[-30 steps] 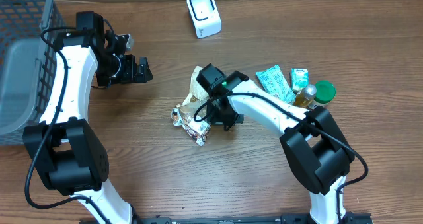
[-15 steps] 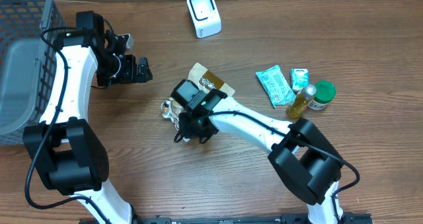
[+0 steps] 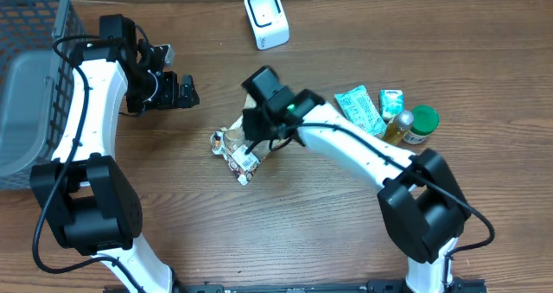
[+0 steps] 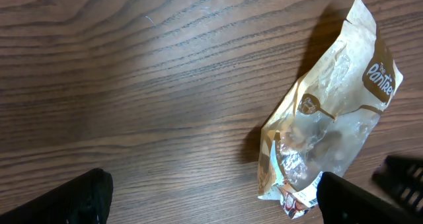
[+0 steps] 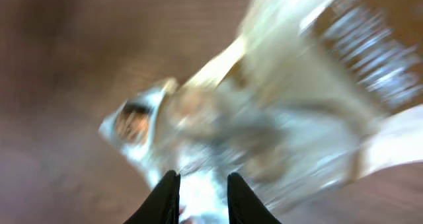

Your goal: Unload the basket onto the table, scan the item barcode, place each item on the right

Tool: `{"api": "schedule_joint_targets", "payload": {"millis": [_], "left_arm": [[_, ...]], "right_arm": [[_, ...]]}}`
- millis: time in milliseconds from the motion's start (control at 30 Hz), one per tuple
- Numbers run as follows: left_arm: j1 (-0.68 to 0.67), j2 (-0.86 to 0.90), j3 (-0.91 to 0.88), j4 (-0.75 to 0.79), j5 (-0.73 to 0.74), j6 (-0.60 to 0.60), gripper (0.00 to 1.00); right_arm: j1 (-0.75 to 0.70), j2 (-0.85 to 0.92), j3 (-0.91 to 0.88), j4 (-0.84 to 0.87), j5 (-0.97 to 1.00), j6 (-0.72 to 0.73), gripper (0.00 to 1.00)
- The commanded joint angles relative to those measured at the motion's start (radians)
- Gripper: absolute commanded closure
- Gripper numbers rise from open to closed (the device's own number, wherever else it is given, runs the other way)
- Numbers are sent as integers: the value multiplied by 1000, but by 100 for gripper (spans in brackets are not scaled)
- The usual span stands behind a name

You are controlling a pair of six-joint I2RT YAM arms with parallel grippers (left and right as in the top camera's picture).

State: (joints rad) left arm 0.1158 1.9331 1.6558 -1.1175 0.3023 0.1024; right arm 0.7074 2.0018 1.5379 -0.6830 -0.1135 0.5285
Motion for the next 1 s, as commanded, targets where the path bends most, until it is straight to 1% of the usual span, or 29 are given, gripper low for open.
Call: {"api": "schedule_joint_targets", "payload": {"millis": [0, 200, 400, 600, 733, 800, 900, 933, 967], "left_arm": [[0, -10, 8, 1, 2, -21, 0], [0, -10, 8, 1, 2, -21, 0], [0, -10, 8, 1, 2, -21, 0], [0, -10, 8, 0, 2, -21, 0], [0, -10, 8, 1, 2, -21, 0], [0, -10, 8, 0, 2, -21, 0], [0, -10, 8, 1, 2, -21, 0], [0, -10, 8, 0, 2, -21, 0], [0, -10, 8, 0, 2, -21, 0]], "right_arm": [[-10, 6, 21, 17, 79, -12, 79], [-10, 58, 19, 18, 77, -10, 78], [-6, 70, 19, -34, -35, -2, 78], [4, 70, 19, -84, -49, 18, 78], [11, 70, 19, -93, -46, 33, 75], [16, 70, 19, -69, -44, 32, 73], [16, 70, 19, -17, 18, 32, 68], [16, 70, 19, 22, 109, 32, 65], [16, 70, 19, 25, 120, 32, 65]]}}
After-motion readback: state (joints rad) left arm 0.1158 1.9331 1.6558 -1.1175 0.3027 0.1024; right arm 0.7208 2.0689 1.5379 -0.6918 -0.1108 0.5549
